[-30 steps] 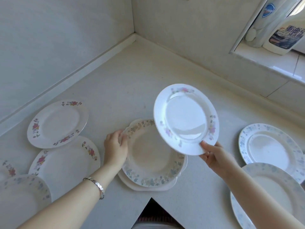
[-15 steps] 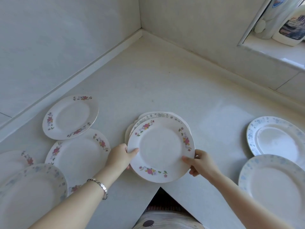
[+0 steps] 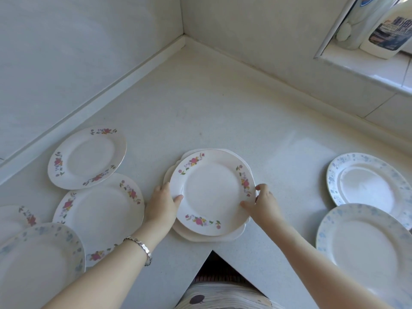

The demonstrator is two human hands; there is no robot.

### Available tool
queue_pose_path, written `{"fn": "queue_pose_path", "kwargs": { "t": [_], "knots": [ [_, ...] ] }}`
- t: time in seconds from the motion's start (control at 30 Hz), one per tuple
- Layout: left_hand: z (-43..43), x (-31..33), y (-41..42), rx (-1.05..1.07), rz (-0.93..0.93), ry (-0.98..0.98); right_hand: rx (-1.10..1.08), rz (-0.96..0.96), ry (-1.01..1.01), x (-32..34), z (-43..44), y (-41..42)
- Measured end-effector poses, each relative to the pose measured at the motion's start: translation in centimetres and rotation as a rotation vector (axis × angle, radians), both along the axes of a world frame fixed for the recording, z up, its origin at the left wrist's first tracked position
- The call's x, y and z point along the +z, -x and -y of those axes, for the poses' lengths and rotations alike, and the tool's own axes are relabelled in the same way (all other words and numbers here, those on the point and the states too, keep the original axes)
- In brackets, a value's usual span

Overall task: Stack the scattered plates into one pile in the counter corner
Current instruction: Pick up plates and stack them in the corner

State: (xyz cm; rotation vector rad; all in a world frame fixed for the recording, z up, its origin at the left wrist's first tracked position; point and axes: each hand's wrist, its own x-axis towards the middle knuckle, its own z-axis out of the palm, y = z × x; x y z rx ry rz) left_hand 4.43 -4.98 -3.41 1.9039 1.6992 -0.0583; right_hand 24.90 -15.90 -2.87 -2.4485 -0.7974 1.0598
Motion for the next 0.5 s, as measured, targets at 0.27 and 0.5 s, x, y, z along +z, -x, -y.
{"fn": "queue_pose_path", "kwargs": {
  "t": [0.27, 0.5],
  "knots": [
    [-0.2, 0.6, -0.6, 0.001, -0.098, 0.045, 0.190, 0.203, 0.188, 1.0, -0.9, 0.0],
    [0.2, 2.2, 3.6, 0.217, -0.044, -0.088, 0.684, 0.163, -0.189, 5.4, -5.0, 6.6]
  ]
}}
